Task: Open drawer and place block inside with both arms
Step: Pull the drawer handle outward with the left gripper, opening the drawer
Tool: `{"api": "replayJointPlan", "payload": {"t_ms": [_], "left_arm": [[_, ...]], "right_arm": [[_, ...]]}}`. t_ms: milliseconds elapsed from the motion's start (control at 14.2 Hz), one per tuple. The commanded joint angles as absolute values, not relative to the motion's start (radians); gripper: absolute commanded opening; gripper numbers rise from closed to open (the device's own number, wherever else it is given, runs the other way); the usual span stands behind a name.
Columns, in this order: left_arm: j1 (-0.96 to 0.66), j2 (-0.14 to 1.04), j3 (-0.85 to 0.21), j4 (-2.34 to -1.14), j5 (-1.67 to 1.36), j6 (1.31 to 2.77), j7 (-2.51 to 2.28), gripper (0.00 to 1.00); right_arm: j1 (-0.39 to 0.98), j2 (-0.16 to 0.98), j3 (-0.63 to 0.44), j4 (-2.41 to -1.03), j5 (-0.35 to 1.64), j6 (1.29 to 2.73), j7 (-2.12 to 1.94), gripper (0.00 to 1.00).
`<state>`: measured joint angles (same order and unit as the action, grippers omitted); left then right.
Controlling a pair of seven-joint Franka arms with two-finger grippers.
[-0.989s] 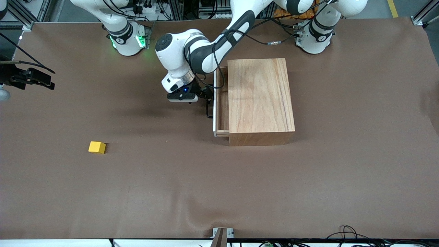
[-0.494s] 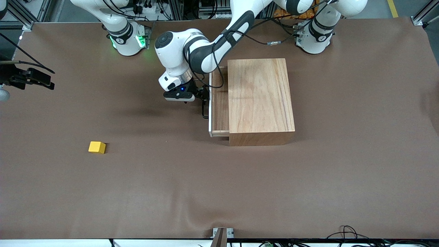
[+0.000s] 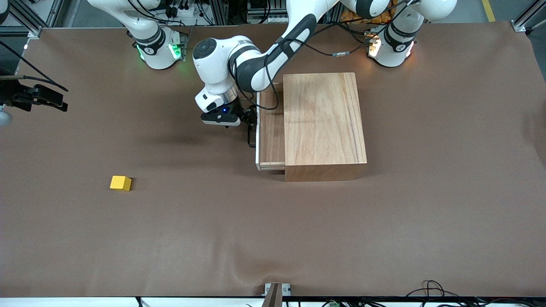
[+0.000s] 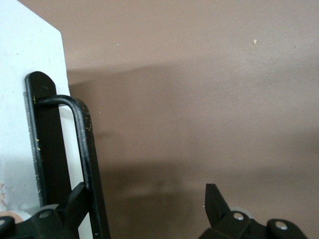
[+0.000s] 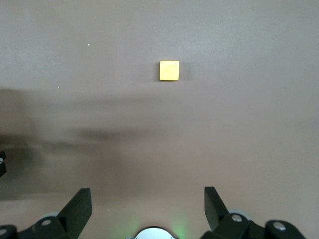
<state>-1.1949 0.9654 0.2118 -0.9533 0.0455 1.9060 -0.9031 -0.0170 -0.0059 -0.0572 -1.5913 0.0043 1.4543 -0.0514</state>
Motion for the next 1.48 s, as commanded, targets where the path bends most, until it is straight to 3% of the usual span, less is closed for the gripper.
{"api": "replayJointPlan", "payload": {"t_ms": [0, 1412], "left_arm": [[-1.197, 0.992, 0.202, -0.928, 0.018, 1.951, -0.9, 1.0], [-1.193, 1.005, 0.179, -0.923, 0.011, 2.108, -0.899, 1.0]], "right_arm": [[-0.035, -0.006, -0.048, -1.586, 0.014, 1.456, -0.055, 1.0], [-0.074, 0.008, -0.048, -1.595, 0.014, 1.468, -0.087, 1.0]]}}
